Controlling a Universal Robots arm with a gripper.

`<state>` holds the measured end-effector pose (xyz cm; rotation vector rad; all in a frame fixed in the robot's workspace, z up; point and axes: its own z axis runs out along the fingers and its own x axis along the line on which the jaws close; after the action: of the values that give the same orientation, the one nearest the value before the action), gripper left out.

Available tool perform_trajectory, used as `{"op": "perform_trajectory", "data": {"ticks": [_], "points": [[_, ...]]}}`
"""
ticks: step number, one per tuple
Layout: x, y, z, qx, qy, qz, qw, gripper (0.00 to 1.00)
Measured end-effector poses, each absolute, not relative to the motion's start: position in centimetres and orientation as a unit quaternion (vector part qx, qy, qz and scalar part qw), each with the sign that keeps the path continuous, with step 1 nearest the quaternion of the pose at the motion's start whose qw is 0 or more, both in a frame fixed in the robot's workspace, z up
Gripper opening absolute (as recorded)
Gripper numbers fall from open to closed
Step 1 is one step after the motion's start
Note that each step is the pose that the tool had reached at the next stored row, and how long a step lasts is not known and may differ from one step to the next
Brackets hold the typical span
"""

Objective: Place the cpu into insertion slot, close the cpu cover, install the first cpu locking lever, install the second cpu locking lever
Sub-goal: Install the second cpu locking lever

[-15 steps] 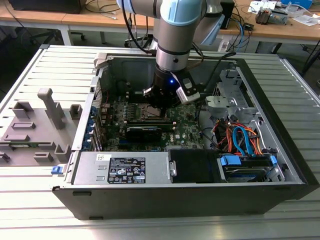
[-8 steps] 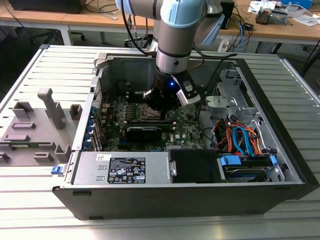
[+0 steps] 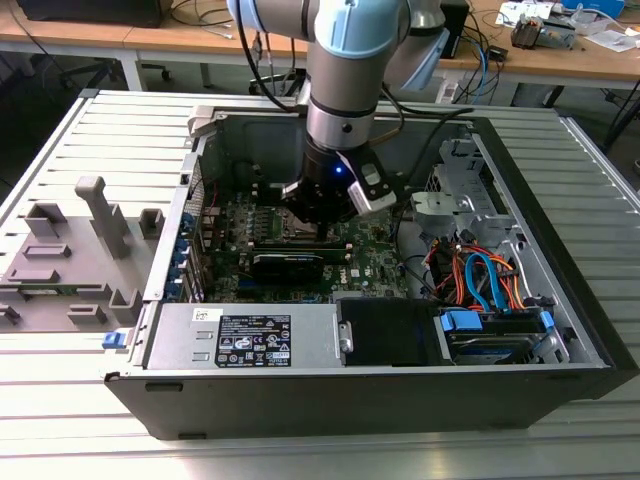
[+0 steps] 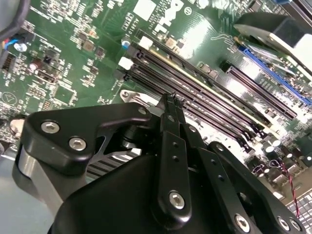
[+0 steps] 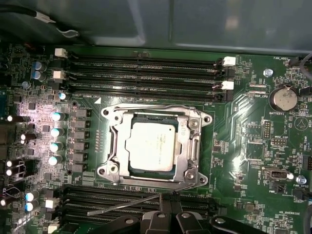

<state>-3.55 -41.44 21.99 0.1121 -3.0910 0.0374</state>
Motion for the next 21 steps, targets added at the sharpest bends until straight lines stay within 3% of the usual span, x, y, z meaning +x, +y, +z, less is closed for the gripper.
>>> {"op": "perform_trajectory", "data": {"ticks": [21], "points": [[-4.46,-41.44,21.54,0.036,-0.999,0.012,0.024,0.11]]}}
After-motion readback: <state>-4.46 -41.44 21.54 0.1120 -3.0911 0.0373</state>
